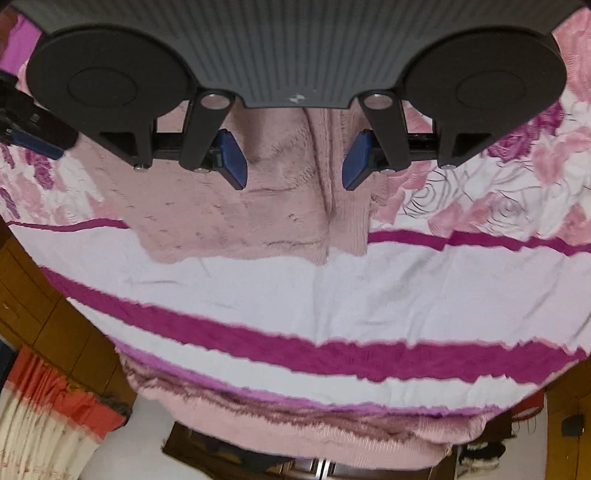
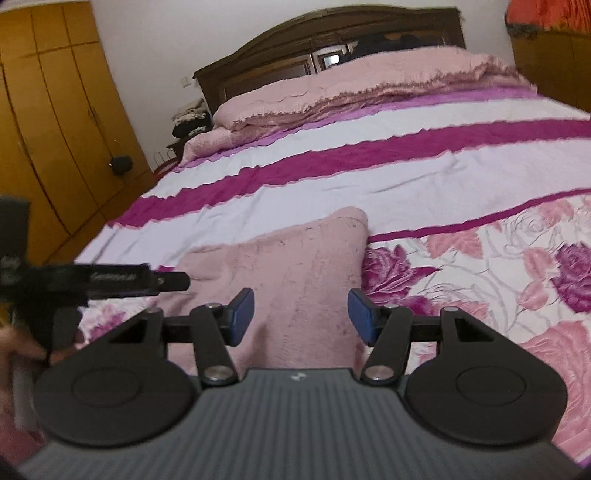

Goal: Fold small clothes

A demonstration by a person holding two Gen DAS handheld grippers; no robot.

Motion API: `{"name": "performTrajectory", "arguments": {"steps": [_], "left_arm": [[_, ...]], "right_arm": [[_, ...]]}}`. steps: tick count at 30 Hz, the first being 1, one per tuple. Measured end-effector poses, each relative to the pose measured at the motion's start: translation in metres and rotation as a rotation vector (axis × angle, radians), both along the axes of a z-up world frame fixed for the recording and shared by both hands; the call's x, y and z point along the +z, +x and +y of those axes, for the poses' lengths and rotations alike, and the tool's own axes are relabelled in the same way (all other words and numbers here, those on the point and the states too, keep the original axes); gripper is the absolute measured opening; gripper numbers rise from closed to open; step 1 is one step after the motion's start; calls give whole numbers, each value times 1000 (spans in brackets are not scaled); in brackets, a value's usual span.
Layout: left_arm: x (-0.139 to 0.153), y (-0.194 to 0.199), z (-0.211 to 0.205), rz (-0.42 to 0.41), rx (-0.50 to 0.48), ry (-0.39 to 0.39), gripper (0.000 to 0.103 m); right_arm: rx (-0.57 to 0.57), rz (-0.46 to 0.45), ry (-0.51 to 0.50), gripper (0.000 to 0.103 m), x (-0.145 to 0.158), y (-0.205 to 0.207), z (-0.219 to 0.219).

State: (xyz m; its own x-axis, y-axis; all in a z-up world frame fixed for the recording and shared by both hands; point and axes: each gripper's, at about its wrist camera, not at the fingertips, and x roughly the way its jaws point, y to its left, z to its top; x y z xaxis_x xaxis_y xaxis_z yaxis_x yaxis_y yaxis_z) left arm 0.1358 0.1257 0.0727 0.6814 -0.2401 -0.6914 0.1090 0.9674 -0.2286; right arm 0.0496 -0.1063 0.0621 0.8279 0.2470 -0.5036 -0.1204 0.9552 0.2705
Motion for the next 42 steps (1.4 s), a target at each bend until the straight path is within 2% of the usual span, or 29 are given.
{"name": "performTrajectory", "arguments": {"steps": [2, 4, 5, 8, 12, 13, 14, 19, 21, 24, 26, 30, 32, 33, 34, 38, 40, 42], "left_arm": [[-7, 5, -1, 12, -10, -36, 61], [-11, 3, 0, -11, -39, -59, 36], [-13, 2, -3, -23, -55, -50, 34], [-19, 3, -5, -32, -58, -30, 32], [-29, 11, 2, -16, -1, -101, 32], [-29, 10, 4, -13, 7, -117, 21], [-28, 9, 4, -19, 13, -124, 16], [10, -14, 25, -123, 59, -164, 15], [15, -14, 37, -121, 74, -146, 15], [2, -4, 51, -49, 119, -88, 15], [-15, 0, 56, 14, 105, -91, 15], [-16, -13, 60, -8, 104, -97, 18], [-13, -19, 59, -10, 100, -71, 34], [-10, -25, 57, -8, 103, -60, 51], [-8, -31, 56, -11, 106, -54, 64], [2, -58, 45, -33, 35, -5, 68], [0, -67, 38, -11, 21, 52, 69], [-7, -73, 35, 34, 48, 113, 71]], "right_arm": [[-18, -12, -13, 60, -2, 0, -4], [-36, -6, -6, 60, -5, 3, -11], [-47, 2, 4, 60, -7, 5, -15], [-68, 14, 46, 60, -13, 9, -23], [-73, 8, 84, 60, -20, 10, -27], [-76, 5, 81, 60, -21, 10, -26], [-78, 4, 78, 60, -22, 11, -26], [-54, 11, 61, 60, -17, 7, -21], [-20, 11, 66, 60, -15, 5, -15], [40, 32, 76, 60, -20, 6, 0], [68, 50, 67, 61, -26, 7, 11], [88, 42, -8, 62, -32, 2, 24], [91, 50, 2, 62, -31, 3, 21], [91, 56, 15, 62, -30, 3, 19], [90, 60, 26, 62, -30, 3, 17], [83, 68, 70, 62, -30, 2, 12], [83, 68, 72, 62, -31, 1, 11], [85, 69, 68, 62, -31, 0, 12]]}}
